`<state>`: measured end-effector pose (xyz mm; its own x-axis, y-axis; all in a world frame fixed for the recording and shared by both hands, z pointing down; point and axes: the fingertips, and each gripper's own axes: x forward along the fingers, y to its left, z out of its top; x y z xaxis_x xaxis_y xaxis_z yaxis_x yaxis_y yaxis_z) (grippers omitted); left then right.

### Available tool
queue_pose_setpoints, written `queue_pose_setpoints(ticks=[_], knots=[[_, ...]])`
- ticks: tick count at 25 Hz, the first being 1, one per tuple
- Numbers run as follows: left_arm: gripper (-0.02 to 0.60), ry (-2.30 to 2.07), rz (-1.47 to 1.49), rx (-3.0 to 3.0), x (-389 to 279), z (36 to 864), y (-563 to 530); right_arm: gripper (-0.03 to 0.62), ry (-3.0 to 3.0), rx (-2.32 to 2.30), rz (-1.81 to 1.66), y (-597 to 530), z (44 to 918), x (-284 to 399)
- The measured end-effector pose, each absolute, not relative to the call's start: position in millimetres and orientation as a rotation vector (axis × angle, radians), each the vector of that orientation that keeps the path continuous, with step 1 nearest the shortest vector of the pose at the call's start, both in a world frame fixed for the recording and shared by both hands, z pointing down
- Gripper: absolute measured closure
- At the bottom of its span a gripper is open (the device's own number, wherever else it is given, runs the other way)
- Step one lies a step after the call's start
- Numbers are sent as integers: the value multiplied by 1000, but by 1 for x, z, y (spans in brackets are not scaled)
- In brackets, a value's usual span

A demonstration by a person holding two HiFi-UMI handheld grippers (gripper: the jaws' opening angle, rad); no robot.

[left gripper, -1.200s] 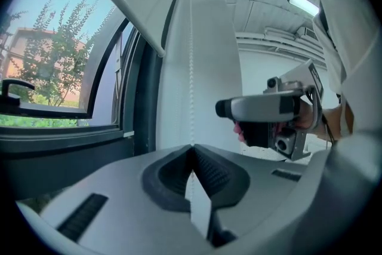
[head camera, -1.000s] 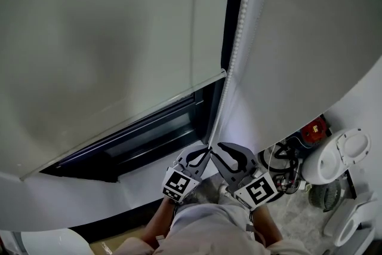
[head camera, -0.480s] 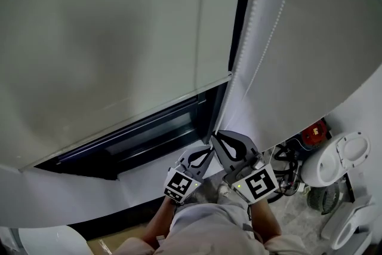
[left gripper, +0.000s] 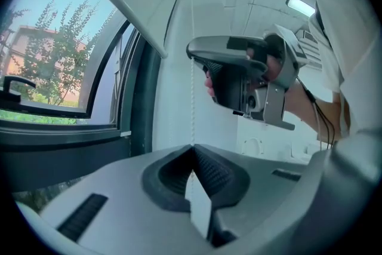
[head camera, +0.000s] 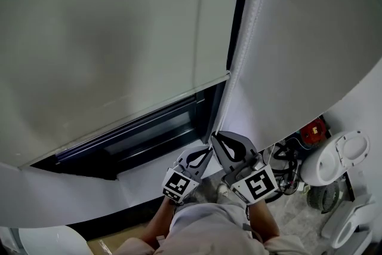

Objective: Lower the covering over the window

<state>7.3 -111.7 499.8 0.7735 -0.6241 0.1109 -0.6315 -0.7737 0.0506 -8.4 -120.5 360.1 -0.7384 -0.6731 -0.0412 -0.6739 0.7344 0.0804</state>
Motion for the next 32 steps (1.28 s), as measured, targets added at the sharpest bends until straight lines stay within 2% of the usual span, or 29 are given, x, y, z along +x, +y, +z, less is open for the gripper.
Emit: queue_pose_setpoints(ticks=[12, 32], knots=[[569, -1004, 198, 2870, 10, 519, -107, 595, 2929, -1148, 92, -119, 380, -9], [568, -954, 398, 2682, 0, 648, -88, 595, 3118, -1200, -198, -111, 511, -15]])
